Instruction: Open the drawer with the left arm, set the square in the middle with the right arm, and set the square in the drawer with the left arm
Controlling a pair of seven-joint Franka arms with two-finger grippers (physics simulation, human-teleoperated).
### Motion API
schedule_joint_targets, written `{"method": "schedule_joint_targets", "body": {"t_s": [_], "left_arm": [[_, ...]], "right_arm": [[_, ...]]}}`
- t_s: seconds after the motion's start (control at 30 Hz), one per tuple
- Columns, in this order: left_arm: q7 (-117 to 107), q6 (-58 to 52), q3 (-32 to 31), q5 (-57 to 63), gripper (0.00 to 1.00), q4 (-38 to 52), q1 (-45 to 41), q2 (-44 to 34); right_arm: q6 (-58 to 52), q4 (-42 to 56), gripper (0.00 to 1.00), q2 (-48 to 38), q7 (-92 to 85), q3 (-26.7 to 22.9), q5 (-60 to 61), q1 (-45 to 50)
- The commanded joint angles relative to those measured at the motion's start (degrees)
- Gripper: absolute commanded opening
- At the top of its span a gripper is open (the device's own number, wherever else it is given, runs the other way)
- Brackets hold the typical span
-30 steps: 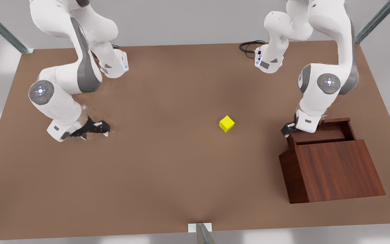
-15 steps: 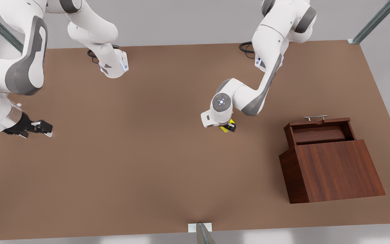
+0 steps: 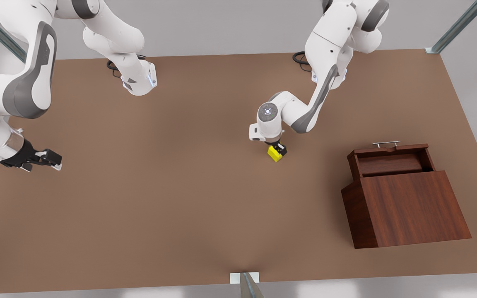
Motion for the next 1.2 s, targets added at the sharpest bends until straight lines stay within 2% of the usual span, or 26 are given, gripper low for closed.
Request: {"method": "schedule_joint_targets", "body": {"t_s": [0.0,0.17,0.9,1.07,1.17], "left_arm": [[0.0,0.9,0.0,1.6,1.0,-0.7,0.0,-0.2],[0.0,6.1,0.7,2.5,1.0,-5.5,0.0,-0.7],[-0.1,13.6,2.1,4.0,1.0,-6.8,-0.1,4.4],[-0.7,13.5,2.1,4.0,0.66,-6.7,-0.1,4.4],[-0.8,13.0,2.1,4.1,0.65,-6.4,-0.1,4.4]], "right_arm": [[0.0,0.0,1.0,0.0,0.0,0.0,-0.1,0.1],[0.0,0.0,1.0,0.1,0.0,0.0,-0.2,0.1],[0.0,1.2,1.0,0.5,0.0,0.0,-0.1,-0.2],[0.0,1.1,1.0,0.5,0.0,0.0,-0.1,-0.1],[0.0,1.2,1.0,0.8,0.0,0.0,-0.1,-0.1]]}}
